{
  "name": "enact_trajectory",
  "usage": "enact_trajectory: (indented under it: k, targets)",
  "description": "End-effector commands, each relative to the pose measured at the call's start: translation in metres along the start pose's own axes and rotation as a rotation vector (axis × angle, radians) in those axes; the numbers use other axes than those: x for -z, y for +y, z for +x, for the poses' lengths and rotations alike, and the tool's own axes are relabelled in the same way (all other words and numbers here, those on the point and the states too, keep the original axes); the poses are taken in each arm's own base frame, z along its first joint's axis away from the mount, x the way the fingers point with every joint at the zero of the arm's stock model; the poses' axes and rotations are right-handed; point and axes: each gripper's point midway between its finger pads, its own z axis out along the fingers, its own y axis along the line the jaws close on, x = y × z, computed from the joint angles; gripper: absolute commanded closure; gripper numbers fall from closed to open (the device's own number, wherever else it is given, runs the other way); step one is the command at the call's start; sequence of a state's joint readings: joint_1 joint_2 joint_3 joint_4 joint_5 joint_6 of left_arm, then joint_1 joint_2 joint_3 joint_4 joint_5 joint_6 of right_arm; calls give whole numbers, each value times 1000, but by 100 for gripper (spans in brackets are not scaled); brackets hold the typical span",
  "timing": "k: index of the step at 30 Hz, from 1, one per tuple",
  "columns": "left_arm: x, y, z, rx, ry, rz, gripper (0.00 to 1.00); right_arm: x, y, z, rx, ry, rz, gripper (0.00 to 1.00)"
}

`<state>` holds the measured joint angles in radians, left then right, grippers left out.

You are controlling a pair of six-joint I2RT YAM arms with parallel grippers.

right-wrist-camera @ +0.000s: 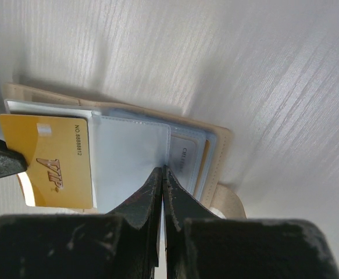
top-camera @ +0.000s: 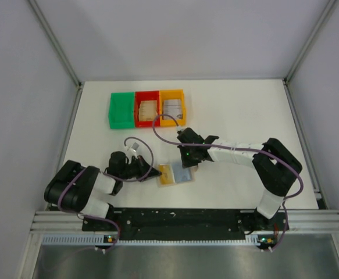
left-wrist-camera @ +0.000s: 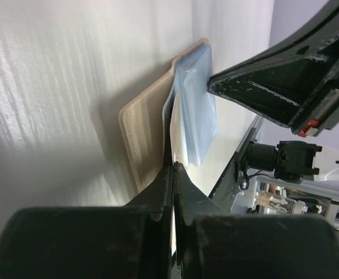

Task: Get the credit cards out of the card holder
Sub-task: Remove the credit card from the card holder, then place the credit card in the storage box.

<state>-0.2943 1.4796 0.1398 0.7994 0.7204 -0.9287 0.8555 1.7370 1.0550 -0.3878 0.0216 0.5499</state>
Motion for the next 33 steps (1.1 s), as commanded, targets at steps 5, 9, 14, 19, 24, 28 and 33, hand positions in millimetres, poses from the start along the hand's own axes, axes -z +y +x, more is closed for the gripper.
enact_trajectory:
  k: [5,9,14,19,24,28,33]
  targets:
    - [17,-31,-5,-62,-66,146,100,25,-22,3,38,-12,65,95]
    - [22,-44,-14,-85,-102,186,100,43,-12,-14,25,-70,14,77]
    - [26,-55,-18,-98,-124,217,100,69,2,-36,-3,-165,-76,57]
    - [30,-66,-21,-91,-144,269,100,101,29,-56,-51,-250,-328,47]
    - [36,-80,-24,-79,-166,328,100,117,54,-63,-63,-263,-516,43]
    - [42,-96,-31,-78,-200,381,100,119,65,-61,-110,-258,-626,43]
    - [50,-114,-40,-86,-243,425,100,128,79,-59,-130,-265,-741,43]
